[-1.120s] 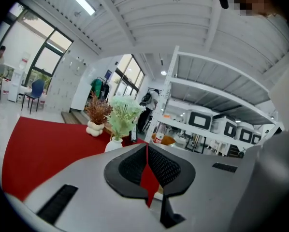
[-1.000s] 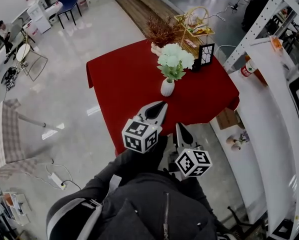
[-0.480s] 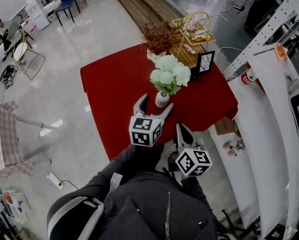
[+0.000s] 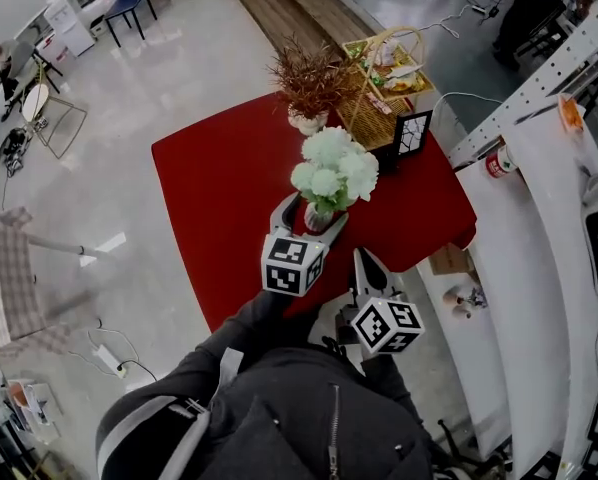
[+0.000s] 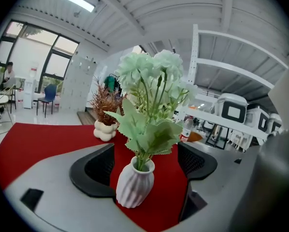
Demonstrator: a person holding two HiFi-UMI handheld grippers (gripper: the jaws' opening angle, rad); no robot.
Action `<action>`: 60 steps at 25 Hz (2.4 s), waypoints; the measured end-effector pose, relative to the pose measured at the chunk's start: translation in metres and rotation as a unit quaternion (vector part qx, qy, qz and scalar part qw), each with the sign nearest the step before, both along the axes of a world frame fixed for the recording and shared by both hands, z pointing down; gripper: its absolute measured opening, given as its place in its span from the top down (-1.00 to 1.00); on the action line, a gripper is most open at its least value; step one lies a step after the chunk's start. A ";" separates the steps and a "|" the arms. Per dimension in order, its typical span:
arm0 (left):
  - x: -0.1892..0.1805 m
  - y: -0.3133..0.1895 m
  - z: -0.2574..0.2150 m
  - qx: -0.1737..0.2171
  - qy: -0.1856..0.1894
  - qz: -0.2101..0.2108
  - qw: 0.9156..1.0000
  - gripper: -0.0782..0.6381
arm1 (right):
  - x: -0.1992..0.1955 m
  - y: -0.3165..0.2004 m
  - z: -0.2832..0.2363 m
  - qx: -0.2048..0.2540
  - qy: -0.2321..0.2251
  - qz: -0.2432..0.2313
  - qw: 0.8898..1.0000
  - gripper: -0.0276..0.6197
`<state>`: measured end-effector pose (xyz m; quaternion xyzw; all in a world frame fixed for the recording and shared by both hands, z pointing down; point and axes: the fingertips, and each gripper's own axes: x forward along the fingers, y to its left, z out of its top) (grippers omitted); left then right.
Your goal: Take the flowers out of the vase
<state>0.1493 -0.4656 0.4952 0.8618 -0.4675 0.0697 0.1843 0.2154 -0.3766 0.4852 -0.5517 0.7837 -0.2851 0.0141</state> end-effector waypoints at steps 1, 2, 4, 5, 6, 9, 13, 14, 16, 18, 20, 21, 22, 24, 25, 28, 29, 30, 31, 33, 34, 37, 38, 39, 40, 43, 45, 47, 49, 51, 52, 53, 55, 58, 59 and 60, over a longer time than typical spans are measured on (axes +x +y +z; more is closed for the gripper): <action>0.001 -0.002 0.000 0.003 0.002 0.002 1.000 -0.33 | 0.000 -0.003 0.001 -0.001 0.000 0.000 1.000 0.88; 0.001 -0.003 -0.001 0.008 0.003 0.003 1.000 -0.33 | 0.001 -0.006 0.001 -0.003 0.000 -0.001 1.000 0.88; 0.002 -0.007 -0.004 0.018 0.005 0.002 1.000 -0.33 | 0.002 -0.010 0.004 -0.008 0.000 -0.002 1.000 0.88; 0.003 -0.008 -0.004 0.019 0.005 0.002 1.000 -0.33 | 0.003 -0.012 0.006 -0.012 0.001 -0.002 1.000 0.88; 0.003 -0.009 -0.004 0.017 0.007 0.001 1.000 -0.33 | 0.004 -0.013 0.007 -0.015 0.002 -0.002 1.000 0.88; 0.002 -0.013 -0.004 0.012 0.011 -0.001 1.000 -0.33 | 0.006 -0.016 0.010 -0.020 0.003 -0.002 1.000 0.88; 0.004 -0.017 -0.012 0.019 0.019 0.001 1.000 -0.06 | 0.008 -0.017 0.015 -0.029 0.006 -0.002 1.000 0.88; 0.005 -0.017 -0.012 0.018 0.020 0.002 1.000 -0.01 | 0.008 -0.016 0.017 -0.032 0.007 -0.002 0.999 0.88; 0.004 -0.017 -0.013 0.016 0.021 0.002 1.000 0.03 | 0.007 -0.017 0.019 -0.035 0.008 -0.003 0.999 0.88; 0.002 -0.017 -0.013 0.016 0.021 0.003 1.000 0.09 | 0.006 -0.017 0.020 -0.036 0.008 -0.004 0.999 0.88; 0.002 -0.017 -0.013 0.017 0.020 0.003 1.000 0.15 | 0.006 -0.018 0.021 -0.037 0.008 -0.005 0.999 0.88; 0.002 -0.017 -0.014 0.017 0.019 0.004 1.000 0.19 | 0.006 -0.018 0.021 -0.037 0.009 -0.005 0.999 0.88; 0.002 -0.018 -0.014 0.018 0.018 0.005 1.000 0.23 | 0.005 -0.019 0.021 -0.037 0.009 -0.005 0.999 0.88; 0.002 -0.018 -0.015 0.020 0.015 0.006 1.000 0.31 | 0.005 -0.019 0.022 -0.037 0.010 -0.006 0.999 0.88; 0.002 -0.018 -0.015 0.020 0.013 0.007 1.000 0.33 | 0.005 -0.019 0.022 -0.037 0.010 -0.007 0.999 0.88; 0.001 -0.018 -0.015 0.020 0.011 0.008 1.000 0.42 | 0.003 -0.018 0.022 -0.037 0.012 -0.009 0.999 0.88; 0.000 -0.018 -0.015 0.021 0.009 0.008 1.000 0.47 | 0.003 -0.017 0.023 -0.037 0.012 -0.010 0.999 0.88; -0.001 -0.018 -0.015 0.021 0.008 0.009 1.000 0.51 | 0.002 -0.016 0.023 -0.037 0.012 -0.010 0.999 0.88; -0.002 -0.018 -0.016 0.021 0.007 0.009 1.000 0.54 | 0.002 -0.015 0.023 -0.037 0.012 -0.011 0.999 0.88; -0.004 -0.018 -0.017 0.019 0.010 0.008 1.000 0.56 | 0.002 -0.013 0.023 -0.038 0.013 -0.012 0.999 0.88; -0.005 -0.019 -0.018 0.020 0.012 0.007 1.000 0.57 | 0.002 -0.012 0.023 -0.038 0.014 -0.012 0.999 0.88; -0.009 -0.019 -0.024 0.024 0.021 0.004 1.000 0.59 | 0.002 -0.011 0.023 -0.037 0.015 -0.013 0.999 0.88; -0.010 -0.020 -0.026 0.025 0.024 0.004 0.999 0.60 | 0.002 -0.010 0.022 -0.036 0.016 -0.013 0.999 0.88; -0.010 -0.020 -0.028 0.026 0.027 0.005 0.999 0.60 | 0.002 -0.010 0.022 -0.036 0.016 -0.014 0.999 0.88; -0.011 -0.019 -0.030 0.027 0.028 0.005 0.999 0.61 | 0.002 -0.009 0.022 -0.035 0.016 -0.014 0.999 0.88; -0.011 -0.019 -0.037 0.033 0.031 0.007 0.999 0.61 | 0.001 -0.008 0.021 -0.034 0.016 -0.015 0.999 0.88; -0.011 -0.018 -0.042 0.038 0.032 0.009 0.999 0.61 | 0.001 -0.007 0.019 -0.031 0.016 -0.016 0.999 0.88; -0.012 -0.018 -0.048 0.042 0.038 0.011 0.998 0.61 | 0.001 -0.007 0.017 -0.028 0.016 -0.017 0.999 0.88; -0.013 -0.017 -0.054 0.044 0.046 0.011 0.998 0.61 | 0.001 -0.006 0.016 -0.025 0.015 -0.017 0.999 0.88; -0.014 -0.017 -0.062 0.048 0.052 0.012 0.997 0.61 | 0.001 -0.005 0.015 -0.022 0.015 -0.018 0.999 0.88; -0.015 -0.016 -0.066 0.051 0.055 0.013 0.997 0.61 | 0.001 -0.004 0.014 -0.021 0.015 -0.018 1.000 0.88; -0.015 -0.016 -0.070 0.054 0.058 0.014 0.997 0.61 | 0.001 -0.003 0.013 -0.020 0.014 -0.017 1.000 0.88; -0.016 -0.014 -0.078 0.060 0.064 0.016 0.996 0.61 | 0.001 0.001 0.013 -0.018 0.014 -0.016 1.000 0.88; -0.017 -0.012 -0.091 0.071 0.069 0.020 0.995 0.61 | 0.001 0.006 0.011 -0.015 0.015 -0.013 1.000 0.88; -0.017 -0.011 -0.095 0.075 0.069 0.021 0.995 0.61 | 0.001 0.007 0.010 -0.013 0.014 -0.012 1.000 0.88; -0.017 -0.011 -0.098 0.079 0.069 0.022 0.994 0.61 | 0.001 0.008 0.009 -0.012 0.014 -0.010 1.000 0.88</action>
